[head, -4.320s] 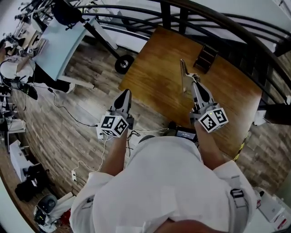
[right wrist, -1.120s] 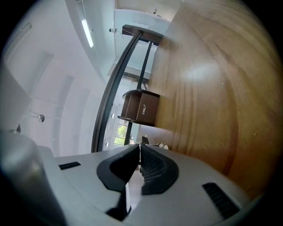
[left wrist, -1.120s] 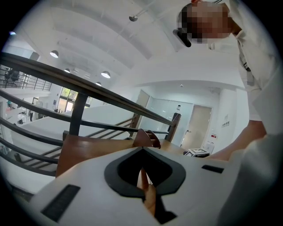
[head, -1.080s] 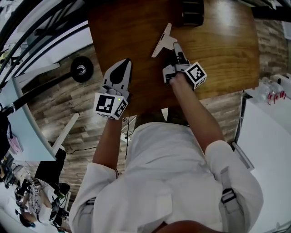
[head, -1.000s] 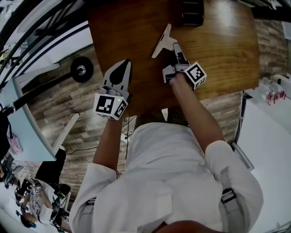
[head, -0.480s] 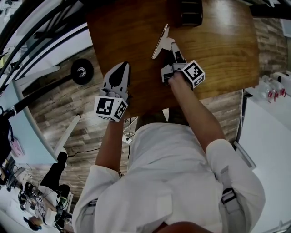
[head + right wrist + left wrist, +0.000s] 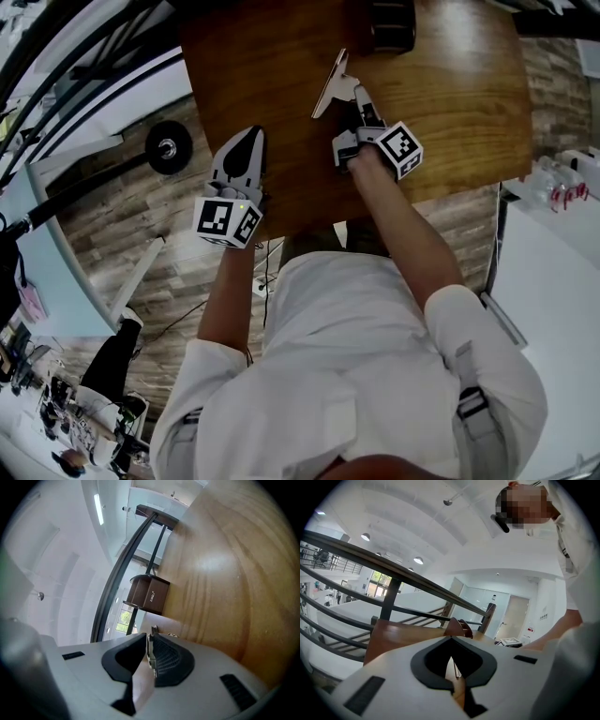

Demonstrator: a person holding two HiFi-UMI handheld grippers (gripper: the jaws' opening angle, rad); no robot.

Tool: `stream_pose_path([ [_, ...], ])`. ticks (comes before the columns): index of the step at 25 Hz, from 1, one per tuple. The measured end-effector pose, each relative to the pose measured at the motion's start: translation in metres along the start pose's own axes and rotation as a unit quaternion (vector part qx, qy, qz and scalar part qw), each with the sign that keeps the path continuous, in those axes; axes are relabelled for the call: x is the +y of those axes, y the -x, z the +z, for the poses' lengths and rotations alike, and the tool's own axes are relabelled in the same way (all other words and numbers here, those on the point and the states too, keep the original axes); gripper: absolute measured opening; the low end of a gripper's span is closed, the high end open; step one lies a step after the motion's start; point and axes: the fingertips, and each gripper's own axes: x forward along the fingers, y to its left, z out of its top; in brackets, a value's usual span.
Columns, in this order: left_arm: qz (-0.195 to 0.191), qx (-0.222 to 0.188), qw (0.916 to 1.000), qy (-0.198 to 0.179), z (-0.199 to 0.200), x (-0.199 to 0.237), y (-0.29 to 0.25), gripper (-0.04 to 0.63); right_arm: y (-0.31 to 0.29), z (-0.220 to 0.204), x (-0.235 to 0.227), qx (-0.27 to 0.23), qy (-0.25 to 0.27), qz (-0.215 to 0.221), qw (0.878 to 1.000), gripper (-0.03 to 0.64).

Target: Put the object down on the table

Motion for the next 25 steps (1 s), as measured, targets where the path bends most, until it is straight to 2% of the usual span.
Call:
stream_pose_path([
  [8,-0.006,-0.009,0.9999,0.005,0.005,-0.015,-0.001,0.012,0.026,0.026,0.002,0.0,0.011,-0.01,1.0,0.032],
  [10,-0.01,-0.013,0.9999,0.004,0.009,-0.021,-0.004,0.014,0.035,0.04,0.014,0.0,0.032,0.002,1.0,0.032],
  [13,-0.014,-0.017,0.9998,0.002,0.014,-0.032,-0.003,0.012,0.049,0.059,0.055,0.011,0.097,0.048,0.994,0.032],
  [15,-0.014,-0.017,0.9998,-0.001,0.014,-0.046,0.0,0.014,0.067,0.07,0.094,0.024,0.168,0.104,0.98,0.032],
  [17,-0.015,-0.019,0.9997,-0.008,0.017,-0.061,0.001,0.012,0.086,0.079,0.136,0.035,0.245,0.168,0.954,0.031],
  [18,-0.015,-0.021,0.9996,-0.013,0.02,-0.067,0.001,0.012,0.094,0.084,0.15,0.039,0.275,0.183,0.943,0.031],
  [22,-0.011,-0.036,0.9987,-0.035,0.04,-0.091,0.003,0.012,0.128,0.101,0.171,0.041,0.355,0.187,0.915,0.031],
  [23,-0.01,-0.039,0.9984,-0.04,0.045,-0.1,0.004,0.012,0.139,0.104,0.178,0.042,0.377,0.194,0.905,0.031],
  [25,-0.008,-0.046,0.9976,-0.051,0.052,-0.122,0.007,0.012,0.165,0.112,0.193,0.042,0.43,0.218,0.875,0.031],
])
